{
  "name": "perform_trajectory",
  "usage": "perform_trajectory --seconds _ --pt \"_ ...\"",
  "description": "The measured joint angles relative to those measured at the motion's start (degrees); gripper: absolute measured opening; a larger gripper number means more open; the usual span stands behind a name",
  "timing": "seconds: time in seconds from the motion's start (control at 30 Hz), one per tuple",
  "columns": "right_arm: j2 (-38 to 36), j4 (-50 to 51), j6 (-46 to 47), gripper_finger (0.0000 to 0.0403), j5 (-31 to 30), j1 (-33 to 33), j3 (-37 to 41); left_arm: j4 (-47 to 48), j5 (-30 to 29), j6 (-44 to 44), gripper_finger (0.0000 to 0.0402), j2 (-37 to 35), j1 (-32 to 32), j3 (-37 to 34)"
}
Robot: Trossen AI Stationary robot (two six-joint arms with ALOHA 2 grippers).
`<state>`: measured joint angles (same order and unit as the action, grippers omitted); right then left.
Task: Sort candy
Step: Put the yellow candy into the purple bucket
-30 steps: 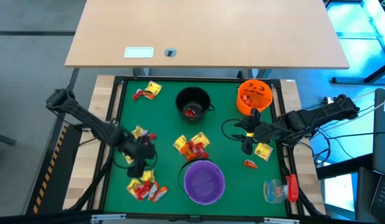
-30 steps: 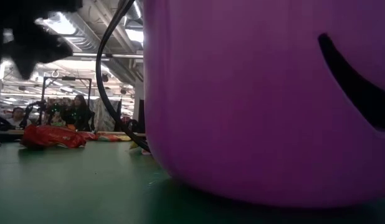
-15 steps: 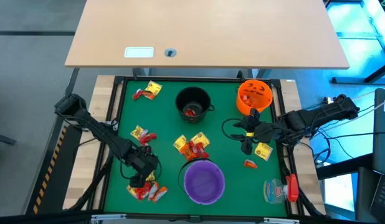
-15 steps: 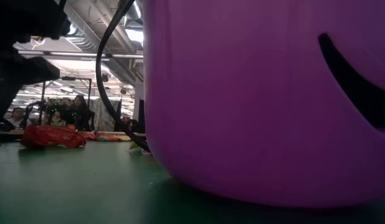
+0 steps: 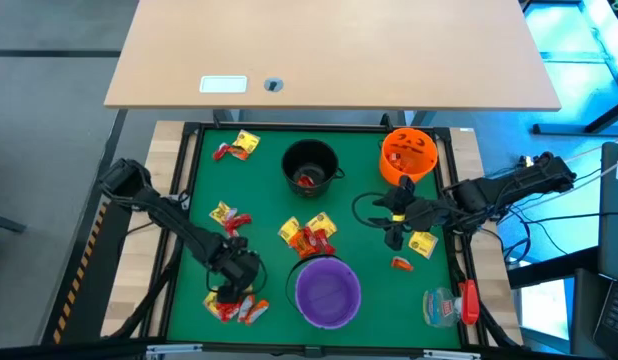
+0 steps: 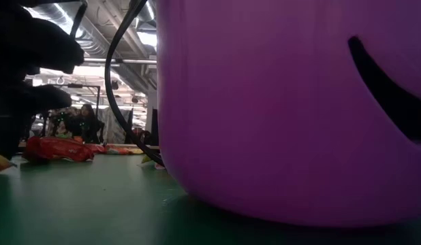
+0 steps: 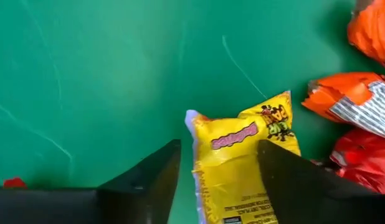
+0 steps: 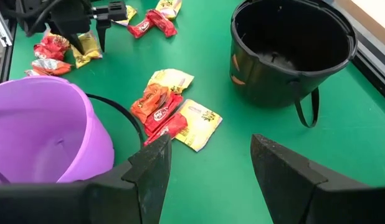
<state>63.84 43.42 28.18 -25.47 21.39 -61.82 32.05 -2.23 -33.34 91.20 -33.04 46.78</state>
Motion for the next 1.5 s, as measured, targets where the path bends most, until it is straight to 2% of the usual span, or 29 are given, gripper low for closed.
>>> perform_trajectory --seconds 0.27,0.33,0.57,0.67,0.77,0.87,0.93,1.07,1.2,1.4,1.5 --pt "0.45 0.09 -0.02 0.0216 -0.41 -0.02 0.0 -0.09 -1.05 2.11 0.0031 0.0 2.66 -0.02" --pt "0.43 0.08 -0.02 0.0216 -0.42 -0.02 0.0 0.21 -0.81 2.5 0.0009 -0.23 3.42 -0.05" --pt "0.43 0.06 0.17 0.0216 -0.43 -0.02 0.0 7.85 -1.32 5.39 0.0001 -5.68 6.41 3.07" --pt "0.43 0.05 0.2 0.0216 -0.44 -0.02 0.0 12.12 -4.18 5.87 0.0 -9.95 7.42 6.89" --pt "0.43 0.08 0.2 0.0216 -0.49 -0.02 0.0 11.76 -8.42 8.45 0.0 -14.58 7.96 11.84" --pt "0.43 0.1 0.07 0.0216 -0.59 -0.02 0.0 5.12 -13.52 12.04 0.0 -17.8 8.02 15.4" --pt "0.43 0.08 0.05 0.0216 -1.01 -0.02 0.0 -2.91 -13.59 15.66 0.0 -18.12 8.04 16.09" --pt "0.43 -0.07 0.2 0.0216 -1.09 -0.02 0.0 -16.11 -9.72 22.52 0.0 -15.84 8.22 16.09" --pt "0.43 -0.1 0.7 0.0216 -1.1 -0.02 0.0 -23.22 -6.65 26.22 0.0 -11.2 9.15 16.09" --pt "0.43 -0.2 1.5 0.0216 -2.36 -0.02 0.0 -33.29 0.95 27.7 0.0 -3.59 10.34 16.06" --pt "0.43 -0.22 1.53 0.0216 -2.45 -0.02 0.0 -36.52 1.72 28.48 0.0001 -0.73 11.11 16.06"
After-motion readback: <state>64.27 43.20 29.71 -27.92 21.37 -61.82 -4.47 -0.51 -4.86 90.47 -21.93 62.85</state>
